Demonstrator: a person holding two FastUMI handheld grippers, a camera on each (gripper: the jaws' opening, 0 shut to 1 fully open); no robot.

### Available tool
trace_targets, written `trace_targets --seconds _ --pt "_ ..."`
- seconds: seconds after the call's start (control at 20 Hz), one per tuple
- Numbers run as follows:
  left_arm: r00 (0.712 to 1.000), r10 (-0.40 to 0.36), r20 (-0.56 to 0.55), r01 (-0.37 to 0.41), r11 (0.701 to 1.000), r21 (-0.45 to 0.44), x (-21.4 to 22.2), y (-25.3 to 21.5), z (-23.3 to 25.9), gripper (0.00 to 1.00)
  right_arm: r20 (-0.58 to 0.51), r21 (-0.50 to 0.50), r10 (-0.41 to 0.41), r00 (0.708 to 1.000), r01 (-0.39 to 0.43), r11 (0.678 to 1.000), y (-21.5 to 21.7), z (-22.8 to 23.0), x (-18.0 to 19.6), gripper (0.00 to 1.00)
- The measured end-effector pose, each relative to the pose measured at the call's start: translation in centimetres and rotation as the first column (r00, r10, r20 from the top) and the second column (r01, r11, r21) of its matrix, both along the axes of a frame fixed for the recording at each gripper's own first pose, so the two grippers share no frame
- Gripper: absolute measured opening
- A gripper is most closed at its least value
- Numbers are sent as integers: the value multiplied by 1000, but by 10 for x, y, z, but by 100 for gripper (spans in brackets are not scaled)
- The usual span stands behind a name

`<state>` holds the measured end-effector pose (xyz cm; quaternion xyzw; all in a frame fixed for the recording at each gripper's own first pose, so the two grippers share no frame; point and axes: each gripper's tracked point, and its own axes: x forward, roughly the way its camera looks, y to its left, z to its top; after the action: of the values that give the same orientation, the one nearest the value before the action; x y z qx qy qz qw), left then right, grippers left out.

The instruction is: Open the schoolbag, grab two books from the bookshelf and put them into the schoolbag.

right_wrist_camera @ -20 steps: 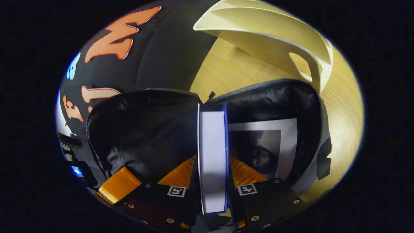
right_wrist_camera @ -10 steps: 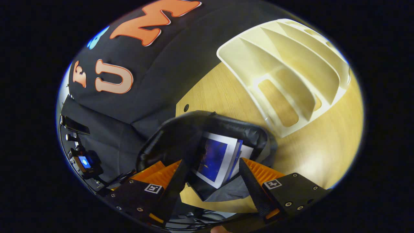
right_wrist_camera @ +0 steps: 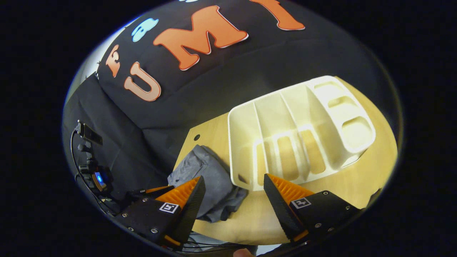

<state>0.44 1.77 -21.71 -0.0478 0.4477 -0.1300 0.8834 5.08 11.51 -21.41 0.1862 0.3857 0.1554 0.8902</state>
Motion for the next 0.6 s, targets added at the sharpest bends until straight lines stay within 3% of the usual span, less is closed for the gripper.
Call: trace_targets --seconds 0.2,0.45,0.6 --pt "981 52 185 -60 997 38 14 -56 43 98 190 -132 13 982 12 991 -72 55 11 98" --pt "909 133 394 -149 989 9 18 -100 81 98 391 -228 17 920 79 970 -141 121 18 98" --pt "854 171 491 -162 985 -61 24 -116 95 98 433 -269 29 901 98 958 -165 134 13 97"
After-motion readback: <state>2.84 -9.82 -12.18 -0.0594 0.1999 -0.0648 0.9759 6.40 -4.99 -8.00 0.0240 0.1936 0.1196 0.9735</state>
